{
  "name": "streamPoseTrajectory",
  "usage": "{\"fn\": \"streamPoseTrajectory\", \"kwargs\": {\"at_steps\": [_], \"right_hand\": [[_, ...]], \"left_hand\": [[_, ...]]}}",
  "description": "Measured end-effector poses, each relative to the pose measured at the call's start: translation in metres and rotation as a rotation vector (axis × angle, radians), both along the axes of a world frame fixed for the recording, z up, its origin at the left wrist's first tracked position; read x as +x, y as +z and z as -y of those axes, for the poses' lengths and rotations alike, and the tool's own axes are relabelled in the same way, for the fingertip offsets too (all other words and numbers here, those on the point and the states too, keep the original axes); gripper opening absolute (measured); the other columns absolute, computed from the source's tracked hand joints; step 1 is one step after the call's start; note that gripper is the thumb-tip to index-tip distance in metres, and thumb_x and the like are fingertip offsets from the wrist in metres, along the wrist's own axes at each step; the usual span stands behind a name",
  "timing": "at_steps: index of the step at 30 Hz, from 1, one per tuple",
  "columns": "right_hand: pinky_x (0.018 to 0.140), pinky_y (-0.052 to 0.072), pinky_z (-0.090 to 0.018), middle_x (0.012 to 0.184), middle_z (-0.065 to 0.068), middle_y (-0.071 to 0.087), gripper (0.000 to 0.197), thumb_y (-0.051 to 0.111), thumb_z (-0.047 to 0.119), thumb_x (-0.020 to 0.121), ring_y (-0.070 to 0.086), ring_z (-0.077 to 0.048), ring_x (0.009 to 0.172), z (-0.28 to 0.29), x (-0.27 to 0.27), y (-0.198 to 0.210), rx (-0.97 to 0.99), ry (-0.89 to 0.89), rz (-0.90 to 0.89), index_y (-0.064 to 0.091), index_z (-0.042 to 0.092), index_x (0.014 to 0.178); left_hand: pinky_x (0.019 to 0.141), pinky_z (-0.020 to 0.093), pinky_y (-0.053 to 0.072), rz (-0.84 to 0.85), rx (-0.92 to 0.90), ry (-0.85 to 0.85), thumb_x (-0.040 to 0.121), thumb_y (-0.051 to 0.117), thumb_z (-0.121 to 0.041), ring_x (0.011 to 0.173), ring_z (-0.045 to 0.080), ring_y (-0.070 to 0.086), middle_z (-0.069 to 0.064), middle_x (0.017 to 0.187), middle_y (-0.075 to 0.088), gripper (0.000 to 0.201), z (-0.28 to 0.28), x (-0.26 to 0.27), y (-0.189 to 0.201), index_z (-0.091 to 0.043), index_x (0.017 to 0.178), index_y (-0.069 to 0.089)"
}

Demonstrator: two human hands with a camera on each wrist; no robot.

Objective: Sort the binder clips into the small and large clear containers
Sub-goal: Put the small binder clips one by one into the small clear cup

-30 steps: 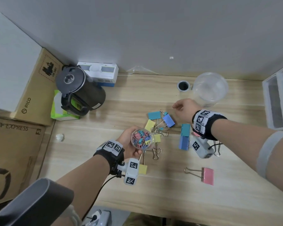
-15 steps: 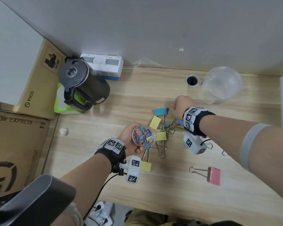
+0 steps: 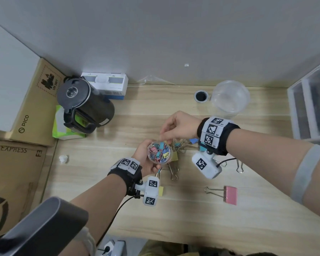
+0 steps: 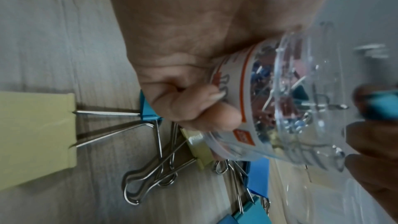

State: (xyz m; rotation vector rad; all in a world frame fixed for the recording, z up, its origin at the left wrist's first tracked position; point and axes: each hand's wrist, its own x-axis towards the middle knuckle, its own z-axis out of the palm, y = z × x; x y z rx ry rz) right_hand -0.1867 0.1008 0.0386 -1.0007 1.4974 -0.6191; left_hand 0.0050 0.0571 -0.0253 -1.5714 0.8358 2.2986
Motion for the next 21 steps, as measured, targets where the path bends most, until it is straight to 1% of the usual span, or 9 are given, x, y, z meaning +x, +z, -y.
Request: {"fn": "streamPoseTrajectory", "kwargs": {"at_steps": [3,5,6,8,10,11,14,17,21], "right_hand": [[0.046,0.046,-0.018,0.072,-0.011,0.072,0.008,0.07,0.007,0.086,0.063,-0.006,0.05,-0.001,-0.004,-0.019,-0.007,-0.249,-0.068,0.071,0.0,0.09],[0.048,0.045,-0.015,0.079,-0.011,0.073,0.006,0.066,0.006,0.086,0.064,-0.011,0.056,-0.007,-0.009,-0.037,0.02,-0.304,-0.218,0.07,0.01,0.088],[0.052,0.045,-0.014,0.079,-0.006,0.072,0.009,0.065,0.008,0.084,0.064,-0.012,0.062,-0.011,-0.01,-0.047,0.043,-0.26,-0.306,0.07,0.015,0.087],[0.069,0.048,-0.019,0.087,0.002,0.068,0.01,0.066,0.015,0.085,0.064,-0.015,0.079,-0.023,-0.008,-0.062,0.07,-0.108,-0.433,0.072,0.019,0.091],[0.083,0.051,-0.027,0.096,0.002,0.068,0.016,0.061,0.019,0.088,0.064,-0.018,0.09,-0.032,-0.003,-0.072,0.096,0.036,-0.513,0.073,0.019,0.099],[0.086,0.052,-0.03,0.1,0.003,0.069,0.019,0.059,0.02,0.088,0.065,-0.019,0.093,-0.035,-0.002,-0.076,0.113,0.07,-0.549,0.072,0.02,0.102],[0.085,0.054,-0.033,0.103,0.003,0.069,0.022,0.055,0.021,0.087,0.065,-0.022,0.093,-0.036,-0.002,-0.079,0.151,0.087,-0.658,0.068,0.027,0.103],[0.085,0.055,-0.035,0.105,0.002,0.067,0.023,0.054,0.019,0.089,0.065,-0.023,0.094,-0.031,0.003,-0.078,0.143,0.139,-0.713,0.068,0.025,0.107],[0.077,0.058,-0.036,0.099,-0.001,0.066,0.018,0.058,0.019,0.088,0.064,-0.024,0.086,-0.026,0.013,-0.082,0.142,0.212,-0.767,0.072,0.024,0.097]], "left_hand": [[0.044,0.019,0.032,-0.012,0.011,-0.005,0.089,0.041,-0.051,0.045,0.018,0.048,0.019,0.102,0.064,0.051,-0.001,0.0,0.002,-0.009,0.104,0.067],[0.045,0.02,0.031,-0.024,0.019,-0.004,0.089,0.041,-0.05,0.046,0.017,0.048,0.019,0.098,0.068,0.052,0.0,0.005,0.005,-0.012,0.097,0.074],[0.045,0.02,0.031,-0.032,0.023,-0.005,0.089,0.04,-0.05,0.045,0.017,0.047,0.018,0.096,0.069,0.052,0.0,0.008,0.006,-0.014,0.092,0.078],[0.045,0.02,0.031,-0.028,0.026,0.001,0.089,0.04,-0.05,0.044,0.016,0.047,0.015,0.09,0.07,0.054,-0.002,0.015,0.008,-0.015,0.083,0.081],[0.045,0.019,0.033,-0.003,0.039,0.034,0.089,0.042,-0.05,0.045,0.016,0.046,0.014,0.086,0.07,0.052,-0.003,0.021,0.008,-0.012,0.09,0.076],[0.045,0.018,0.033,0.013,0.04,0.047,0.089,0.042,-0.051,0.045,0.017,0.046,0.014,0.084,0.07,0.05,-0.003,0.024,0.008,-0.01,0.093,0.072],[0.046,0.018,0.032,0.043,0.027,0.065,0.09,0.042,-0.051,0.045,0.017,0.046,0.014,0.084,0.07,0.048,-0.003,0.033,0.008,-0.01,0.092,0.068],[0.047,0.019,0.032,0.051,0.021,0.078,0.088,0.044,-0.051,0.047,0.017,0.046,0.014,0.088,0.069,0.047,-0.004,0.04,0.008,-0.011,0.093,0.068],[0.047,0.021,0.032,0.041,0.035,0.093,0.087,0.045,-0.05,0.048,0.018,0.045,0.019,0.099,0.069,0.046,-0.003,0.046,0.007,-0.012,0.094,0.07]]}}
